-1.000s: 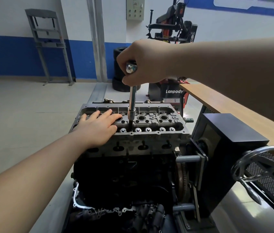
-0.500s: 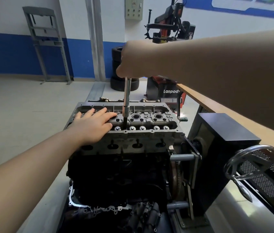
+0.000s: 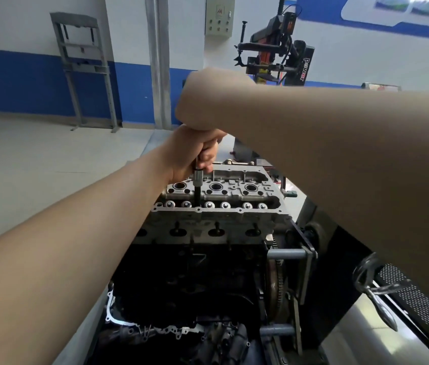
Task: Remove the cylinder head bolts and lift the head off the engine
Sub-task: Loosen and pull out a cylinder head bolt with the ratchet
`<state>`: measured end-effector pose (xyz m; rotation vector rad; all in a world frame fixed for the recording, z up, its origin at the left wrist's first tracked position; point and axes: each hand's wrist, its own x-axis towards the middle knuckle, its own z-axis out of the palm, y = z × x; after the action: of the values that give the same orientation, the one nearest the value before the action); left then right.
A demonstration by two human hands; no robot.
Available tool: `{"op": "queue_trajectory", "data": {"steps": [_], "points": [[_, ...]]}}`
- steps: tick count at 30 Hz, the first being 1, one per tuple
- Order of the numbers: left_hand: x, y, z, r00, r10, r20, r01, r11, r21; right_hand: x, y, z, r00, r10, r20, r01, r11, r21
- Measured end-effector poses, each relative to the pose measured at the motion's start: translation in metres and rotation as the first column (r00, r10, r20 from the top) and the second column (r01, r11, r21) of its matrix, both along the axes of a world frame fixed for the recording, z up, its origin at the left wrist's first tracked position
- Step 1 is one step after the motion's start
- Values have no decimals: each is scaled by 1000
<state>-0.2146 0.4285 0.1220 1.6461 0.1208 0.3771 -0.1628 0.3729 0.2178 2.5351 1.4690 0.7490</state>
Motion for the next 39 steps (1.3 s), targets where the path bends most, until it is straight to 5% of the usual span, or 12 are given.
{"op": "queue_trajectory", "data": {"steps": [4, 8, 13, 15, 17, 20, 22, 24, 26, 30, 35, 39], "points": [[7, 3, -2, 1000, 24, 11, -24, 1000, 13, 13, -11, -10, 1000, 27, 0, -26, 965, 260], [13, -12, -9, 968, 241, 68, -243, 970, 18, 24, -18, -6, 983, 185, 15, -183, 952, 247], [23, -27, -15, 818, 558, 142, -575, 799, 176, 36, -34, -11, 909, 416, 38, -410, 872, 269], [29, -30, -13, 774, 616, 146, -622, 697, 356, 38, -34, -12, 923, 385, 10, -373, 887, 271], [31, -37, -14, 647, 718, 257, -726, 477, 495, 36, -31, -9, 961, 275, -14, -262, 930, 257], [42, -34, -21, 536, 809, 240, -823, 439, 359, 21, -17, -11, 997, 41, 64, -53, 977, 207], [48, -28, -26, 504, 857, 108, -853, 473, 221, 8, -8, -17, 993, 44, 111, -70, 969, 235], [41, -30, -24, 550, 833, 62, -833, 542, 110, 4, -12, -21, 987, 97, 127, -132, 942, 310], [26, -40, -22, 658, 730, 186, -746, 665, 30, 15, -23, -19, 965, 215, 149, -252, 917, 309], [-7, -45, -34, 874, 432, 221, -455, 889, 60, 43, -45, -12, 891, 454, 3, -437, 855, 281], [-30, -16, -27, 889, 405, 215, -457, 738, 497, 21, -27, -10, 972, 215, 91, -231, 946, 229], [-31, -16, -30, 818, 500, 284, -574, 677, 462, 7, -23, -15, 982, 86, 168, -123, 967, 225]]}}
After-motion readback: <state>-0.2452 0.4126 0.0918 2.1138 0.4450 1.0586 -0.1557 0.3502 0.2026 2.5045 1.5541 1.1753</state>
